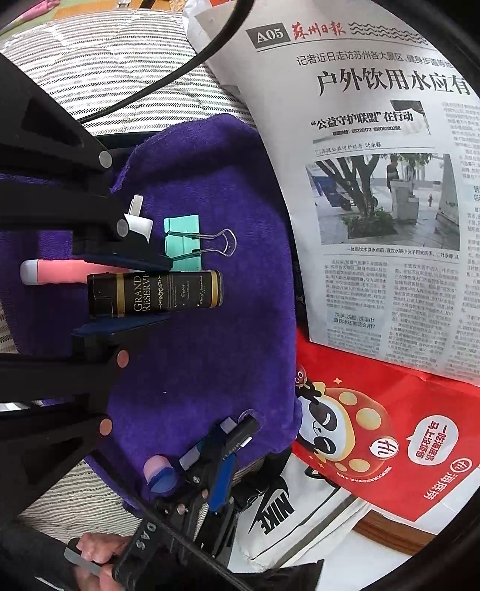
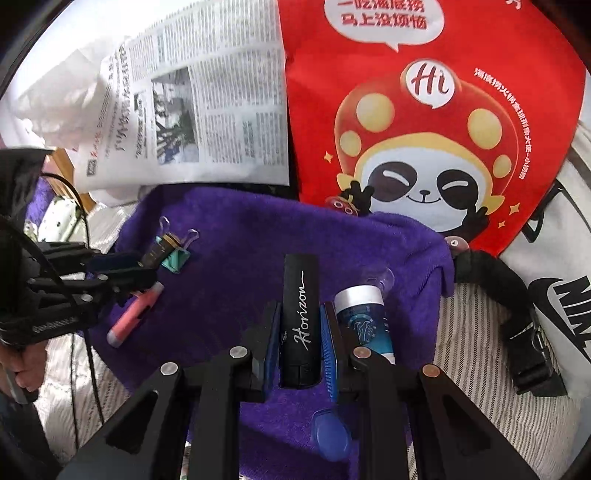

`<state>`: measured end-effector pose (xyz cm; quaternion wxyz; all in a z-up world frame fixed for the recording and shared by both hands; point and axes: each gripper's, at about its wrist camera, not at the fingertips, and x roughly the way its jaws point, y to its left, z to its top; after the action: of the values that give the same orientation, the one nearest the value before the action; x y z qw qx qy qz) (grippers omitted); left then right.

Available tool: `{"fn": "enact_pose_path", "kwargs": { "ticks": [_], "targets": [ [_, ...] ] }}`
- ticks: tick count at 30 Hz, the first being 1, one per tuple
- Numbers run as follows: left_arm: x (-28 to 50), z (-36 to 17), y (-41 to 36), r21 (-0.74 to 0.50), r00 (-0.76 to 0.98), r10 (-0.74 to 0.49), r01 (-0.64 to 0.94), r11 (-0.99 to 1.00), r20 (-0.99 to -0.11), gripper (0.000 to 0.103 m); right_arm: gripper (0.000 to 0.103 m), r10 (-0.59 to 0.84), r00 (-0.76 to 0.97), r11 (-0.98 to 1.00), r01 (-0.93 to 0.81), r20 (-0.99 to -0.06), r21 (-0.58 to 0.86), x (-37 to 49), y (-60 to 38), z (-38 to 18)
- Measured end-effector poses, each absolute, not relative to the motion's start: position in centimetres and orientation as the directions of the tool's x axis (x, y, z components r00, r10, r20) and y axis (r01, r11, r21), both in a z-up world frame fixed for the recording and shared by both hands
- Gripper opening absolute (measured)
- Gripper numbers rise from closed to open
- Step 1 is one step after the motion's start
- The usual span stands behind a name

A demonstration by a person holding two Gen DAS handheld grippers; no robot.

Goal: Organize rigid objects
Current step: 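Carry the black box and the Horizon case over the purple towel with both tools, then lower the Horizon case onto the towel and open the right tool while the left tool lowers the box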

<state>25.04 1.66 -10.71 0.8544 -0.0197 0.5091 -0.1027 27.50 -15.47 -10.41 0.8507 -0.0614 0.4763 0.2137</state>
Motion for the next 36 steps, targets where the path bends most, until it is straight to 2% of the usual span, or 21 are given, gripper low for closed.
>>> {"fn": "enact_pose_path", "kwargs": {
  "ticks": [16,26,30,36],
  "targets": [
    [25.2,-11.4,0.8,-0.127,0.454,-0.196,0.178,0.976,-0.869,0.023,0.022,0.233,0.394,0.912,-0.407,-0.889,0.059,28.3,-14.9,-14.6],
    [25.6,-12.2,0.6,-0.148,0.451,-0.21,0.169,0.974,-0.868,0.023,0.023,0.243,0.383,0.906,-0.417,-0.892,0.068,29.0,-14.7,-14.8],
    [25.8,-12.5,0.8,-0.17,0.447,-0.228,0.167,0.971,-0.865,0.023,0.028,0.261,0.359,0.899,-0.429,-0.896,0.09,28.9,-14.9,-14.6],
    [26.0,-13.2,0.7,-0.208,0.431,-0.265,0.175,0.962,-0.862,0.023,0.029,0.249,0.356,0.89,-0.452,-0.901,0.067,28.5,-15.0,-13.9]
  ]
}}
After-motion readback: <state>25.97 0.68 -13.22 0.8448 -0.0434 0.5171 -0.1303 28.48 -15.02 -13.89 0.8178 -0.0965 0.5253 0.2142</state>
